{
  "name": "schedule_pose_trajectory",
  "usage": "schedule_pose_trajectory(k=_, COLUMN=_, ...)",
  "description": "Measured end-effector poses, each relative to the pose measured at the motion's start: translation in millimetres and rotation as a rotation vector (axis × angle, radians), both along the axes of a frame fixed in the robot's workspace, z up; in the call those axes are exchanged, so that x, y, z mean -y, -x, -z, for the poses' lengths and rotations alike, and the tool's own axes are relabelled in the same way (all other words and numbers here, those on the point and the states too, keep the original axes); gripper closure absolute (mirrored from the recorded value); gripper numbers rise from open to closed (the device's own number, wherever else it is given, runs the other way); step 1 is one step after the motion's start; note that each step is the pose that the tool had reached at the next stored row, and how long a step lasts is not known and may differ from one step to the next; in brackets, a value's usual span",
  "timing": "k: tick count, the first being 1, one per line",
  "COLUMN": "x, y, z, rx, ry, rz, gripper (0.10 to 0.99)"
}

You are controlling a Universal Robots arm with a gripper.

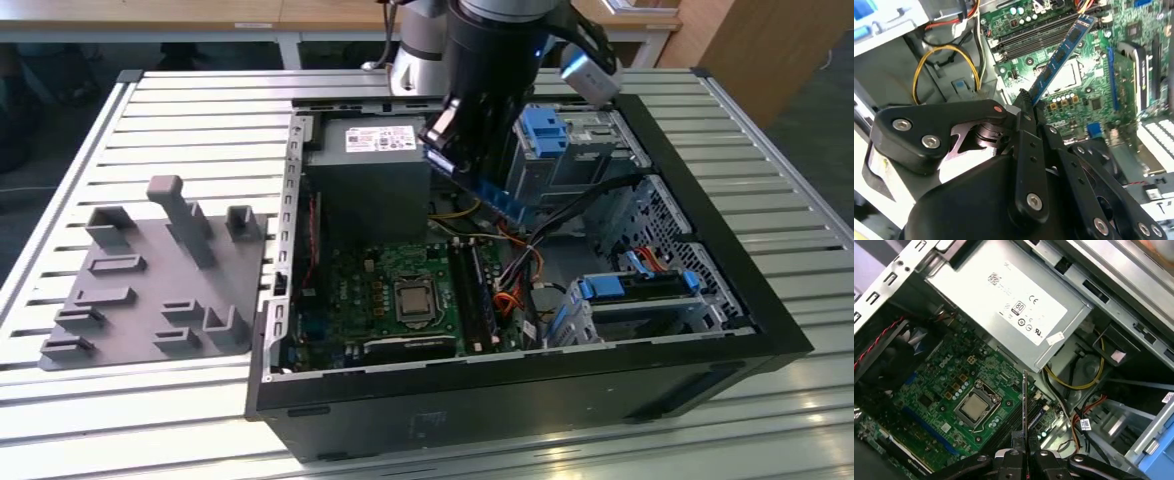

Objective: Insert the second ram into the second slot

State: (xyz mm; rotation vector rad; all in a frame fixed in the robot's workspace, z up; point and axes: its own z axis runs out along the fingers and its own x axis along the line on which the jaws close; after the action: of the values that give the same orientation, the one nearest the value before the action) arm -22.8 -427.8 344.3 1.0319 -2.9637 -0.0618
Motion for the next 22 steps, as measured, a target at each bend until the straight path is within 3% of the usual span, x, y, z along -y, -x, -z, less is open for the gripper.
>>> schedule_pose_trajectory(k=18, x=0.0, y=0.0, z=14.5, rx=0.0, ry=0.0, rz=0.328, gripper=0.945)
schedule_pose_trajectory(k=22, x=0.4, y=0.1, z=14.9, rx=0.0, ry=0.0, rz=0.35, gripper=0.945)
